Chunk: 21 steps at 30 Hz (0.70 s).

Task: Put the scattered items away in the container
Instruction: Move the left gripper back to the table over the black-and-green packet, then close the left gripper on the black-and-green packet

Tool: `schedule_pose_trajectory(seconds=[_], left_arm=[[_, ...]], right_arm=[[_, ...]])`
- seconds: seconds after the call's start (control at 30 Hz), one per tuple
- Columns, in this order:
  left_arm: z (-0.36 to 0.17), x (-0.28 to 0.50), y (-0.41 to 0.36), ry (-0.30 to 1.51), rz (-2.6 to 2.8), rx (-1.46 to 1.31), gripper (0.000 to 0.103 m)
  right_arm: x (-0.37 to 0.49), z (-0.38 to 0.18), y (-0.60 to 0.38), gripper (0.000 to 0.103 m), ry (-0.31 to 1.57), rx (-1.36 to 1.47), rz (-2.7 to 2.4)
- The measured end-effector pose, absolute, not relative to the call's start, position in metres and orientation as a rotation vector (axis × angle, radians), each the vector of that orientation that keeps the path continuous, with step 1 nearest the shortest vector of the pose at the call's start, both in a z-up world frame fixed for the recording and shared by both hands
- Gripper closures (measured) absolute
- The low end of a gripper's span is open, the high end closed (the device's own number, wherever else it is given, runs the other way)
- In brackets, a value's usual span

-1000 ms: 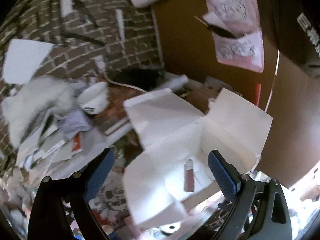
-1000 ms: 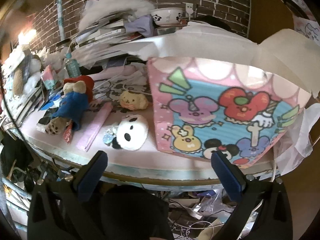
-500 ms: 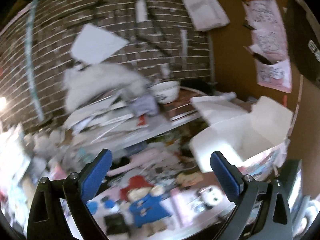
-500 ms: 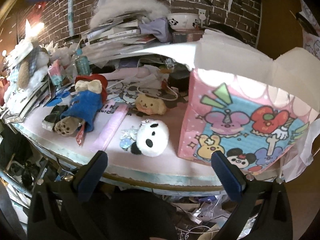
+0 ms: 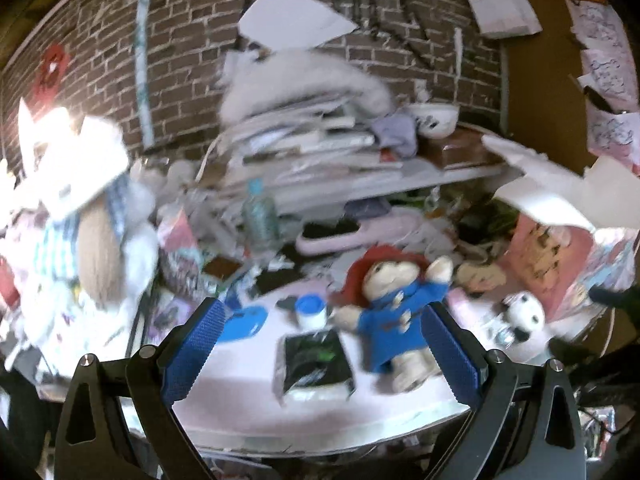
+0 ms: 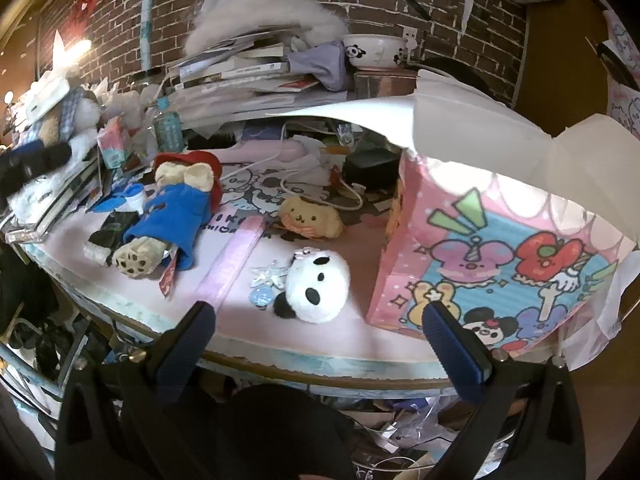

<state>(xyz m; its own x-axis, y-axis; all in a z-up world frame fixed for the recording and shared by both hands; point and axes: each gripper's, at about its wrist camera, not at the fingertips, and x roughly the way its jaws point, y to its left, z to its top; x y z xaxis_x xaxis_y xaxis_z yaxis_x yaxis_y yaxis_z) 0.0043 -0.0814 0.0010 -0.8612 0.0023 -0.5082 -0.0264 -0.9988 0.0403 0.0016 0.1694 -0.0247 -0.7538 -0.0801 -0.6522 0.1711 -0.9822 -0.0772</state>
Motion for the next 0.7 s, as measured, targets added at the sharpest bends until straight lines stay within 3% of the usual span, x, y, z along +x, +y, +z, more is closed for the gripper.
schedule_pose_trajectory(seconds=[0.7], left_arm=[[-0.068,-0.017,-0.095,0.002,2.974,-0.959,0.005]], right_arm=[[0.001,-0.025,0.166,0.000,0.185,1.029,-2.824]])
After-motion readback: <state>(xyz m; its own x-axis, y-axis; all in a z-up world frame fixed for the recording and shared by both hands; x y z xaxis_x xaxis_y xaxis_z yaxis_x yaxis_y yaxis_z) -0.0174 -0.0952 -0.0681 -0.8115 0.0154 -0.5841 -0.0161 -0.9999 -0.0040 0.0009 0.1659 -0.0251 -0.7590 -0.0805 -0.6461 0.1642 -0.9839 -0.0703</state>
